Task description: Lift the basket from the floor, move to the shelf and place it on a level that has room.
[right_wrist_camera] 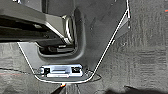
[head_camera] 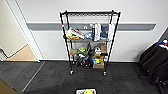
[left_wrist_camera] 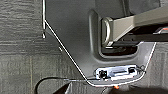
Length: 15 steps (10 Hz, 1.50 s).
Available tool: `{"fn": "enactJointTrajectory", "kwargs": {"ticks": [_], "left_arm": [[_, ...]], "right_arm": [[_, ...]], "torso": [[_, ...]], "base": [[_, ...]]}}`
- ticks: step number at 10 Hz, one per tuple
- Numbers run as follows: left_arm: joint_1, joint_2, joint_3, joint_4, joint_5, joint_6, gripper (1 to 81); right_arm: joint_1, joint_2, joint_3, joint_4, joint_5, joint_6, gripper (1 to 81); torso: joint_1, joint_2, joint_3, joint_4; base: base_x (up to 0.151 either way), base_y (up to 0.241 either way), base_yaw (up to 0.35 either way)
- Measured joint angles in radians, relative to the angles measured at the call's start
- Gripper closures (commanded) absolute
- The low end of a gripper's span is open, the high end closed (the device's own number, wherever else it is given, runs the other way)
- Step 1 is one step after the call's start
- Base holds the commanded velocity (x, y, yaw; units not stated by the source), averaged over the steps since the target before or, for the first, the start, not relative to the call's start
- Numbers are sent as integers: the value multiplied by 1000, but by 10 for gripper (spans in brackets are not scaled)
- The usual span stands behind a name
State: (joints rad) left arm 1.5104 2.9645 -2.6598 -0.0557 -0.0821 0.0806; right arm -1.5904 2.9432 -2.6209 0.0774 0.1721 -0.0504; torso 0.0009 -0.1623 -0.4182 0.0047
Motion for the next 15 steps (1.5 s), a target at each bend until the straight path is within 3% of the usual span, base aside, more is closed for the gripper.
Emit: {"fn": "enactJointTrajectory", "kwargs": {"ticks": [5,8,10,15], "left_arm": [[3,-2,6,0,5,-1,10],[3,-57,101,0,4,-2,10],[-2,-130,179,0,5,-3,10],[-85,-250,304,-70,25,-38,10]], "right_arm": [[-2,-19,44,0,-6,0,10],[3,-93,184,0,-8,0,10],[9,-140,260,0,-10,0,10],[70,-168,267,36,-17,4,10]], "torso": [[-1,0,0,0],[7,-13,0,0],[44,-73,0,0],[153,-246,0,0]], "base": [[0,0,0],[0,0,0],[0,0,0],[0,0,0]]}}
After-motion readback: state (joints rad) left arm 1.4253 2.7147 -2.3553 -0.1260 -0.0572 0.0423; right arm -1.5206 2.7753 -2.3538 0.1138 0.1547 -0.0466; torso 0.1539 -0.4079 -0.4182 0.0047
